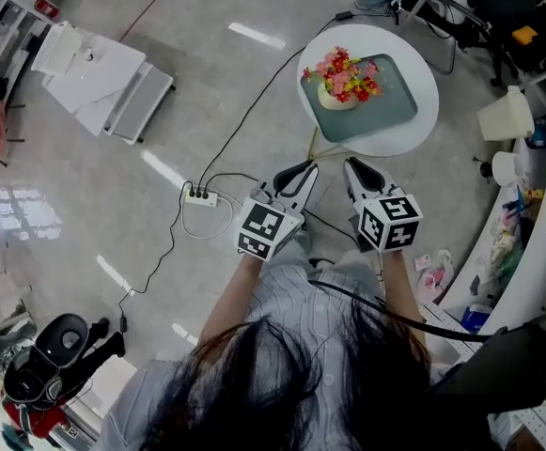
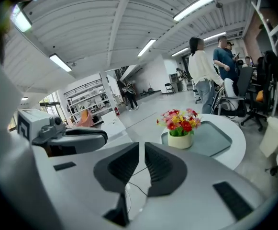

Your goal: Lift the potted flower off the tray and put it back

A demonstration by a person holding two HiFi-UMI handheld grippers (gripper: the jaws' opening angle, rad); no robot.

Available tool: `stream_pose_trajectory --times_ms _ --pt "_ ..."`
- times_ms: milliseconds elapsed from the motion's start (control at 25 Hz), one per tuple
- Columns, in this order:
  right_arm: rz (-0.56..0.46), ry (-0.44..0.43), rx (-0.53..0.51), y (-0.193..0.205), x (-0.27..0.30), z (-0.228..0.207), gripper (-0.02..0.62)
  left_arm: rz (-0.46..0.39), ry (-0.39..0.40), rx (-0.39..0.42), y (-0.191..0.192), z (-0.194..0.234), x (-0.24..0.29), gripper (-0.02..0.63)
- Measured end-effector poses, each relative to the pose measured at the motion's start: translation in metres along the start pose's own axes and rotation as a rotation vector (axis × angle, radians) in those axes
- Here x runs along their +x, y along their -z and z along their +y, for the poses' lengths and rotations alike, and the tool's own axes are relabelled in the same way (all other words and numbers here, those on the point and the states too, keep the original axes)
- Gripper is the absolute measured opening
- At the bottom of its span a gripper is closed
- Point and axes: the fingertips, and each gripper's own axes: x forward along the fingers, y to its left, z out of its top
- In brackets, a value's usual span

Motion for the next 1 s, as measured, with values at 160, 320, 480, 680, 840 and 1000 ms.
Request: stream_pose_trajectory --times_ms 160,320,480,680,840,1000 --pt "0.017 0.011 -0.015 -0.002 0.013 0.007 0.055 -0.013 0.000 -0.036 -0.001 0.022 -0.001 0.021" --pt "0.021 0.025 -0.017 -0.006 0.019 0.003 0.055 0.000 0.014 -0.060 0.005 0.031 0.005 0.021" --pt "0.020 0.043 0.000 -0.012 0.024 -0.013 0.055 0.018 0.020 -0.068 0.003 0.038 0.021 0.021" --pt "0.033 0.037 -0.016 -0.019 0.040 -0.037 0.055 0.024 0.004 -0.082 0.005 0.055 0.046 0.021" --pt "0.042 0.038 -0.088 -0.028 0.055 -0.060 0.055 0.015 -0.047 -0.110 0.006 0.073 0.069 0.021" --pt "0.074 -0.008 -0.115 -0.032 0.072 -0.082 0.057 0.077 -0.086 -0.052 0.014 0.081 0.096 0.021"
